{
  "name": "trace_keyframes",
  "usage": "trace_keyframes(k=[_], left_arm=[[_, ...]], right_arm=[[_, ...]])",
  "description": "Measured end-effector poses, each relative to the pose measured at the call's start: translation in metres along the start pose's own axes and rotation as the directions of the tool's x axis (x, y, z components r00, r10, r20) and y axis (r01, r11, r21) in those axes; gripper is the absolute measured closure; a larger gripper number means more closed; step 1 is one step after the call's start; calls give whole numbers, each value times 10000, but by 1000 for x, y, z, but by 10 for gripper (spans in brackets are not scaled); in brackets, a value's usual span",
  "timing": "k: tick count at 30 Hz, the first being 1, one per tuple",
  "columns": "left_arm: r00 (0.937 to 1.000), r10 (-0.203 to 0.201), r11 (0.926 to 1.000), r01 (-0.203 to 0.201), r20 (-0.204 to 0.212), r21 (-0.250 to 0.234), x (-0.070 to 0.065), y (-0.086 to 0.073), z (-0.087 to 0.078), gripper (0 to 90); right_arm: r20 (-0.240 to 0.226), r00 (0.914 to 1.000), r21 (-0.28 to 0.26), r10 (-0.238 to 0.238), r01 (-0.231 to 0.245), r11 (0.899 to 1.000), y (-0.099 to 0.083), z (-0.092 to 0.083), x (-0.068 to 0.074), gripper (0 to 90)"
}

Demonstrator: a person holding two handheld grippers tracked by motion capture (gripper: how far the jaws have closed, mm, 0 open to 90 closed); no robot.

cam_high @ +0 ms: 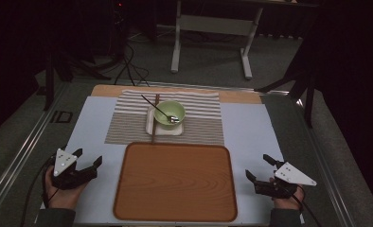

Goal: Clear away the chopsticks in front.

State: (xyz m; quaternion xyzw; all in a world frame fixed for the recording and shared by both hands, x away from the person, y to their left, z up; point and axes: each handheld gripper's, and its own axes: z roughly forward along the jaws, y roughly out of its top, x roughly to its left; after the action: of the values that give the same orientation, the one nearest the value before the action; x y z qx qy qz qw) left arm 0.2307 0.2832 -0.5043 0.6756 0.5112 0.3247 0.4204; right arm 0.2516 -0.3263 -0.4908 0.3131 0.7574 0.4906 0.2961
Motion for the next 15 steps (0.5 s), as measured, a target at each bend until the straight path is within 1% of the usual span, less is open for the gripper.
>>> trace_keyframes(k=[3, 9, 13, 15], left_arm=[[9998, -188, 9998, 189, 24, -71, 2, 1, 0, 260], [9984, -556, 9985, 556, 80, -24, 7, 0, 1, 264], [9957, -886, 9961, 887, 256, -22, 8, 1, 1, 277], [9933, -1078, 9941, 1080, 427, -30, 10, 2, 1, 290]], right_arm=[[17, 10000, -51, 13, -13, 10000, 0, -1, 0, 134], [39, 10000, -123, 13, -12, 9999, 1, -1, 0, 134], [50, 10000, -109, -6, 7, 9999, 1, -1, 0, 134], [63, 10000, -110, -16, 17, 9999, 1, -1, 0, 134]])
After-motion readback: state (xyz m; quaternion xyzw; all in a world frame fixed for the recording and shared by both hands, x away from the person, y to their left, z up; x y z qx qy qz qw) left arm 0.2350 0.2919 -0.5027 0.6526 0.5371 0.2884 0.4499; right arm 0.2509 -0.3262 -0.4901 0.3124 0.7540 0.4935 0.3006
